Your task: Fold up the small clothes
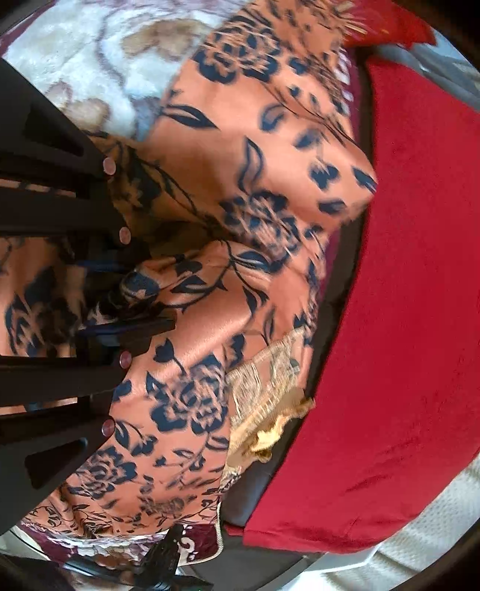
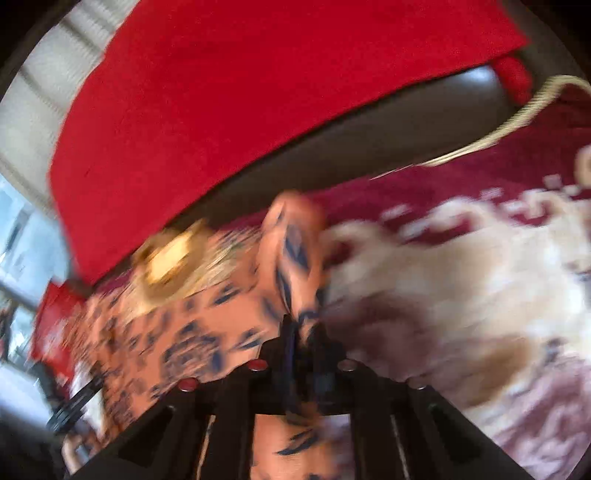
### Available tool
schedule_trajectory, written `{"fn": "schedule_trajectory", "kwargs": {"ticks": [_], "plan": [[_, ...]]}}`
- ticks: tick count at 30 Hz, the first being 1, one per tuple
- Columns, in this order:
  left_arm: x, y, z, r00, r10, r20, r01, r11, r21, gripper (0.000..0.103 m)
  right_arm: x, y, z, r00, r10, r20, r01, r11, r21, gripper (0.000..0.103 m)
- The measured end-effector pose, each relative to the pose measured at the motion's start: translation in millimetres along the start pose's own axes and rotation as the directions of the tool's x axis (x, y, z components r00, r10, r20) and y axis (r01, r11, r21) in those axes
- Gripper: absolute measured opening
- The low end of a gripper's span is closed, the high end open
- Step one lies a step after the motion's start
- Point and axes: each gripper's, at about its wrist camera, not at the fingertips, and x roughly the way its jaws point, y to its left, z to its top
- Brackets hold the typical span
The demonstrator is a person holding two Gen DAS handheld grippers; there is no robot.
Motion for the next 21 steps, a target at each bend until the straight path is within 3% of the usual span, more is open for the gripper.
{"fn": "schedule_trajectory", "kwargs": {"ticks": [3, 4, 6, 7, 8, 10, 12, 15, 16, 17, 19, 21], "plan": [[10, -1, 2, 1.000, -0.003, 0.003, 0.003, 1.000, 0.002, 0.022, 1, -41, 4, 1.000, -0.009, -0.011, 0.010, 0.994, 0.108, 0.002], [12, 0, 2, 1.000, -0.007, 0.000, 0.007, 1.000, -0.003, 0.022, -3, -47, 1, 1.000, 0.001, 0.010, -0.003, 0.992, 0.125, 0.007], [9, 7, -1, 1.000, -0.003, 0.004, 0.003, 1.000, -0.007, 0.023, -18, -53, -8, 0.995, 0.067, 0.078, -0.079, 0.985, 0.156, 0.010], [6, 10, -3, 1.000, -0.004, 0.006, 0.004, 1.000, -0.007, 0.024, -24, -52, -11, 0.990, 0.107, 0.090, -0.121, 0.979, 0.166, 0.037], [3, 14, -5, 1.000, -0.002, 0.012, 0.002, 1.000, -0.007, 0.025, -30, -47, -16, 0.984, 0.149, 0.096, -0.163, 0.972, 0.168, 0.098], [-7, 22, -10, 1.000, 0.006, 0.022, -0.006, 1.000, -0.012, 0.035, -38, -34, -23, 0.977, 0.180, 0.111, -0.196, 0.967, 0.162, 0.103], [-13, 26, -14, 0.999, 0.008, 0.036, -0.008, 1.000, -0.015, 0.040, -32, -11, -29, 0.974, 0.221, 0.047, -0.225, 0.970, 0.090, 0.103], [-16, 32, -18, 0.999, 0.021, 0.038, -0.020, 1.000, -0.019, 0.041, -14, 17, -42, 0.985, 0.159, -0.068, -0.160, 0.987, -0.015, 0.093], [-15, 35, -20, 0.999, 0.029, 0.027, -0.029, 0.999, -0.024, 0.041, -5, 24, -48, 0.986, 0.128, -0.110, -0.132, 0.991, -0.033, 0.066], [-14, 37, -22, 0.999, 0.036, 0.015, -0.036, 0.999, -0.029, 0.041, 3, 28, -52, 0.985, 0.096, -0.146, -0.105, 0.993, -0.052, 0.019], [-16, 42, -24, 0.999, 0.034, 0.017, -0.033, 0.999, -0.043, 0.041, 9, 41, -61, 0.988, -0.024, -0.152, 0.002, 0.990, -0.139, 0.016], [-22, 44, -25, 0.999, 0.041, 0.023, -0.039, 0.998, -0.043, 0.041, 8, 40, -59, 0.988, -0.074, -0.137, 0.055, 0.989, -0.137, 0.015]]}}
